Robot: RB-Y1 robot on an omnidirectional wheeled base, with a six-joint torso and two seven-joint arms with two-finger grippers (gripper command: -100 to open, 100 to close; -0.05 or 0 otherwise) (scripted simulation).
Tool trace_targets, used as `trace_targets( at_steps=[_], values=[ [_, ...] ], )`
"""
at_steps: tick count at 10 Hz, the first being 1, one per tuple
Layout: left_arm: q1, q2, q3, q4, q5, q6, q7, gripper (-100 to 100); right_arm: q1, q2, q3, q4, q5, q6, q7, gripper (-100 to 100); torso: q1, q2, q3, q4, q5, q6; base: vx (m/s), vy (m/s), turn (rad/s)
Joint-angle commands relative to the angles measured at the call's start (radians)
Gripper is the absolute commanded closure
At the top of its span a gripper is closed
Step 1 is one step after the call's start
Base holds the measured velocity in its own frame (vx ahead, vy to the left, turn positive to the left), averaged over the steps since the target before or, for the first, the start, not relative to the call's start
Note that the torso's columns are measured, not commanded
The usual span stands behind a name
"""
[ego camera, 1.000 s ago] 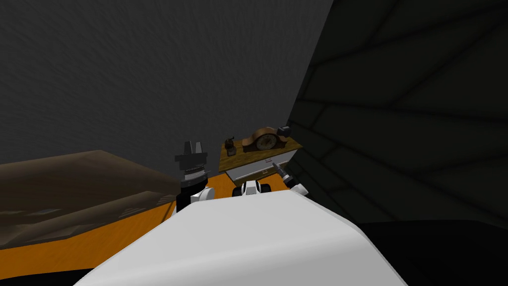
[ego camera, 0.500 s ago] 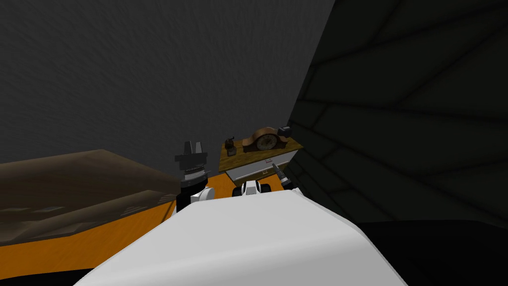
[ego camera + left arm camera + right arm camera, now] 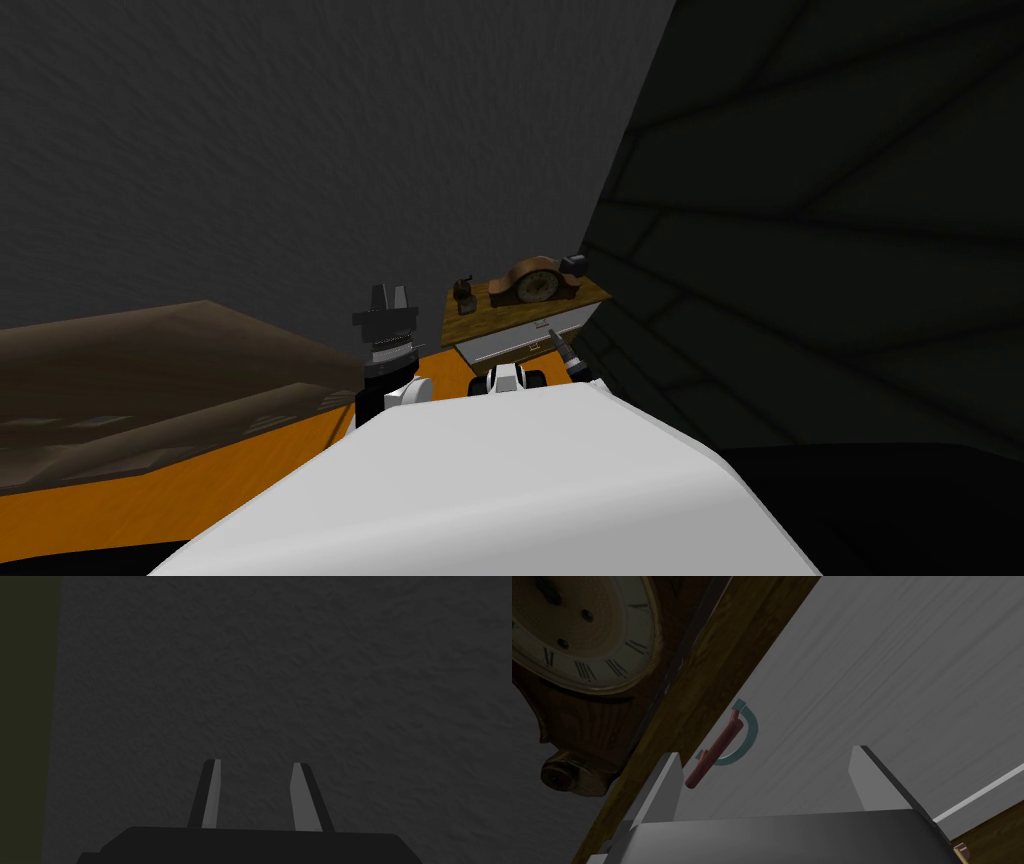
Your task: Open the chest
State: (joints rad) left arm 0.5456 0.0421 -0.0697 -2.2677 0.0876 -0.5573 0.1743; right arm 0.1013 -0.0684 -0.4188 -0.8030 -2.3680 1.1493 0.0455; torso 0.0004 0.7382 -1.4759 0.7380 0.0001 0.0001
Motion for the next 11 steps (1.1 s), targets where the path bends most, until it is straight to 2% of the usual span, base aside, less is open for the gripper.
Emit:
trace_targets(
  at_steps=[1, 2, 4, 8, 10, 11],
  values=[
    [0.0, 0.0, 0.0, 0.0, 0.0, 0.0, 0.0, 0, 0.0, 0.0, 0.0, 0.0, 0.0, 0.0, 0.0, -100, 0.0, 0.0, 0.0, 0.0, 0.0, 0.0, 0.0, 0.0, 0.0],
    [0.0, 0.0, 0.0, 0.0, 0.0, 0.0, 0.0, 0, 0.0, 0.0, 0.0, 0.0, 0.0, 0.0, 0.0, -100, 0.0, 0.0, 0.0, 0.0, 0.0, 0.0, 0.007, -0.01, 0.028],
    [0.0, 0.0, 0.0, 0.0, 0.0, 0.0, 0.0, 0, -0.004, -0.048, -0.001, -0.007, -0.02, -0.004, -0.017, -100, 0.0, 0.0, 0.0, 0.0, 0.0, 0.0, 0.0, 0.021, 0.004],
    [0.0, 0.0, 0.0, 0.0, 0.0, 0.0, 0.0, 0, -0.021, -0.051, -0.004, -0.027, -0.077, -0.024, -0.079, -100, 0.0, 0.0, 0.0, 0.0, 0.0, 0.0, -0.001, 0.069, 0.006],
    [0.0, 0.0, 0.0, 0.0, 0.0, 0.0, 0.0, 0, -0.025, 0.006, -0.004, -0.031, -0.089, -0.03, -0.095, -100, 0.0, -0.001, 0.0, 0.0, 0.0, 0.0, 0.004, 0.058, 0.003],
    [0.0, 0.0, 0.0, 0.0, 0.0, 0.0, 0.0, 0, -0.026, 0.019, -0.004, -0.032, -0.09, -0.031, -0.097, -100, -0.001, 0.0, 0.0, 0.0, 0.0, 0.0, -0.001, 0.025, 0.004]
  ],
)
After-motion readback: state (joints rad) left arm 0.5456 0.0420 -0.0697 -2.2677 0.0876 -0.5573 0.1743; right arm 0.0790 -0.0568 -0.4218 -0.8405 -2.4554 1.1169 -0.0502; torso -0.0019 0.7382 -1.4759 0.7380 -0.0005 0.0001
